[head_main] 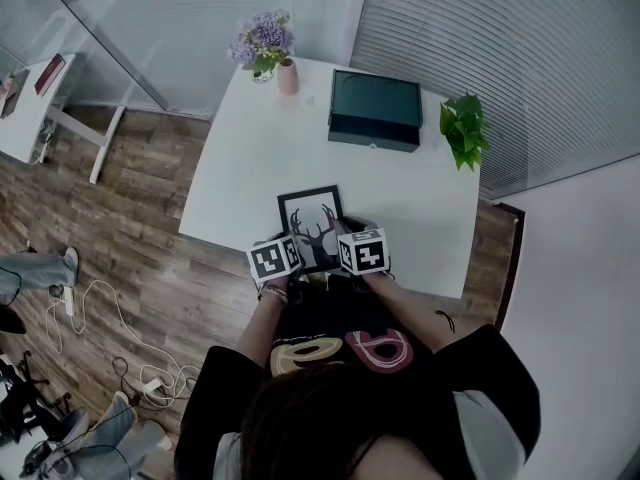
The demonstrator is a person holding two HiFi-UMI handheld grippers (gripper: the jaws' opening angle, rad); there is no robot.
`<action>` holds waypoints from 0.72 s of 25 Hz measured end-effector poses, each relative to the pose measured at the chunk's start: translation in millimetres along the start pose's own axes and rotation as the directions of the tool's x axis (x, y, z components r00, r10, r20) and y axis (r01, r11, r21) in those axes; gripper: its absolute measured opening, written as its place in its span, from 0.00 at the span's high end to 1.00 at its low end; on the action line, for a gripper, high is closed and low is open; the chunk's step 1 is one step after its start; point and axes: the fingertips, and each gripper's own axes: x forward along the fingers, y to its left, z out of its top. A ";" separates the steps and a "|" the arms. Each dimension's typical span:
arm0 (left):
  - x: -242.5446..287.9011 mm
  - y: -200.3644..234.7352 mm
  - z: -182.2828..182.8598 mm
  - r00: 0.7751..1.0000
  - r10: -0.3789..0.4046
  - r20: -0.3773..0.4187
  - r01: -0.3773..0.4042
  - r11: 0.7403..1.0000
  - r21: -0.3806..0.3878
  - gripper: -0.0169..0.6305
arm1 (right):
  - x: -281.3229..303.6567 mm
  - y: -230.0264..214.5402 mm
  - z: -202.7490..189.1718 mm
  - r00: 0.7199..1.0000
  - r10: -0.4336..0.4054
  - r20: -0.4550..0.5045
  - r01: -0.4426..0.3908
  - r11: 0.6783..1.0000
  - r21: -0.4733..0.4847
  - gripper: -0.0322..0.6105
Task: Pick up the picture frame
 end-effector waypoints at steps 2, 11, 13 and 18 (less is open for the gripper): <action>-2.1 -0.2 -1.9 1.000 0.001 0.004 -0.001 1.000 -0.004 0.85 | -1.9 1.0 -0.7 1.000 0.005 0.002 -0.005 1.000 -0.006 0.83; -20.2 -13.1 12.4 0.994 -0.002 0.107 -0.002 0.999 0.034 0.85 | -16.4 0.2 15.5 0.997 0.004 0.071 -0.002 1.000 -0.020 0.83; -26.3 -19.6 23.6 0.989 -0.011 0.148 0.004 0.999 0.050 0.85 | -22.9 -1.2 27.4 0.994 -0.001 0.110 0.004 1.000 -0.029 0.83; -50.2 -38.3 50.3 0.964 -0.041 0.263 0.015 0.995 0.097 0.85 | -48.9 -1.8 59.6 0.972 -0.014 0.234 0.032 0.997 -0.073 0.83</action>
